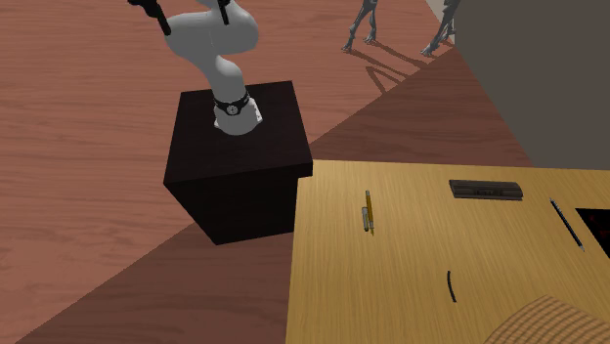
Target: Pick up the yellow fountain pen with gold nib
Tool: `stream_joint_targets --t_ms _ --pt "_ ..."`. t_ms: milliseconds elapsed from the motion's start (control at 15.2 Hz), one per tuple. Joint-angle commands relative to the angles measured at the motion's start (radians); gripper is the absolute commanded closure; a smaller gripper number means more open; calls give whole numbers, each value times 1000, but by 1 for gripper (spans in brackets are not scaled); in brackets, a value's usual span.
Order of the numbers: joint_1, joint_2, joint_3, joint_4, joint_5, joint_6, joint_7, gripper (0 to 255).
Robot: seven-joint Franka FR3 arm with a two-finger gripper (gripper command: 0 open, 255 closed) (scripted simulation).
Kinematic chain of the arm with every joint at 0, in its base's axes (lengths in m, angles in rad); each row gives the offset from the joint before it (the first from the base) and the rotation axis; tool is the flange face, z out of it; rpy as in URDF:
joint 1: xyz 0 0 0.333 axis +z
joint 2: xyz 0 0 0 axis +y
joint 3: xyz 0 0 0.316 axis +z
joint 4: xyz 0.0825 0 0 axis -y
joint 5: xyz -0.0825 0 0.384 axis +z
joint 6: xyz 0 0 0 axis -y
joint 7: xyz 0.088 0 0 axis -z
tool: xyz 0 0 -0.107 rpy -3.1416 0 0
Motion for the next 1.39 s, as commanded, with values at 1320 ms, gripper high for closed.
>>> stream_joint_targets --t_ms 1320 --pt "51 271 377 -312 185 589 384 0"
